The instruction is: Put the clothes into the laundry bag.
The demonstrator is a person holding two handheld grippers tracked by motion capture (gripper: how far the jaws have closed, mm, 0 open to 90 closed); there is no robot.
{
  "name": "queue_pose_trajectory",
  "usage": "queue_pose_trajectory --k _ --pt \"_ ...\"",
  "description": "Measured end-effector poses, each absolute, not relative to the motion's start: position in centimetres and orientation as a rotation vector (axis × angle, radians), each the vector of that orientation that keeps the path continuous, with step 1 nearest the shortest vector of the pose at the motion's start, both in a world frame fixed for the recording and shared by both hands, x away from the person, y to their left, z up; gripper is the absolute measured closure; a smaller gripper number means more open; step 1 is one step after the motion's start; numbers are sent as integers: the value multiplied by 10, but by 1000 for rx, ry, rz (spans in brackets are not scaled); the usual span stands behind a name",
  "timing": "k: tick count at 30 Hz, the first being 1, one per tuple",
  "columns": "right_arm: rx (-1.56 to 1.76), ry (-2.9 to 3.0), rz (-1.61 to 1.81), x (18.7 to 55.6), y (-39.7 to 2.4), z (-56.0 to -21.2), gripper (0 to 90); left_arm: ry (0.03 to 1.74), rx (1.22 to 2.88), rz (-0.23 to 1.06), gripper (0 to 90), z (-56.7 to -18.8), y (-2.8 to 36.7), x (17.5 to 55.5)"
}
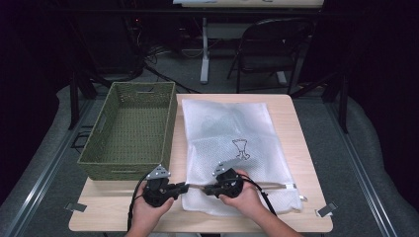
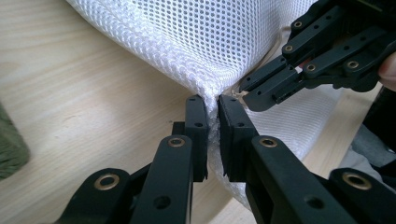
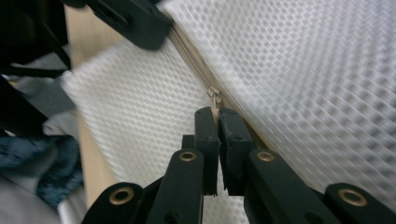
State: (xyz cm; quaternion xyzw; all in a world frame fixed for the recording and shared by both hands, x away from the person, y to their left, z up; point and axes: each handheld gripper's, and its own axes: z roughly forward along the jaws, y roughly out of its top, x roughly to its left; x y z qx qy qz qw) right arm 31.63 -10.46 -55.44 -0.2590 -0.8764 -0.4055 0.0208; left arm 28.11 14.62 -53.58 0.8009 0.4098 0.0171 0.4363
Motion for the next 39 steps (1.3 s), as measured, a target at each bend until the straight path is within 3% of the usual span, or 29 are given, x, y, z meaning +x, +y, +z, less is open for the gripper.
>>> queue_pose_trajectory --k 5,14,20,26,35,39 --pt "-793 -2731 -1256 313 -105 -554 872 1026 1976 14 775 -538 147 282" --pt "-785 -2733 -1257 312 -105 -554 871 1053 1998 -34 548 -550 140 289" --pt "-780 -2732 -1257 312 -105 -554 871 1058 2004 -59 522 -553 135 295" --pt "-789 -2718 -1266 312 -105 -554 871 1058 1990 -82 547 -553 134 299" --pt "-807 -2699 -1314 313 -106 -551 870 1021 1967 -74 767 -545 131 299" --pt "-833 -2667 -1346 313 -108 -549 869 1012 1966 -68 802 -541 130 299"
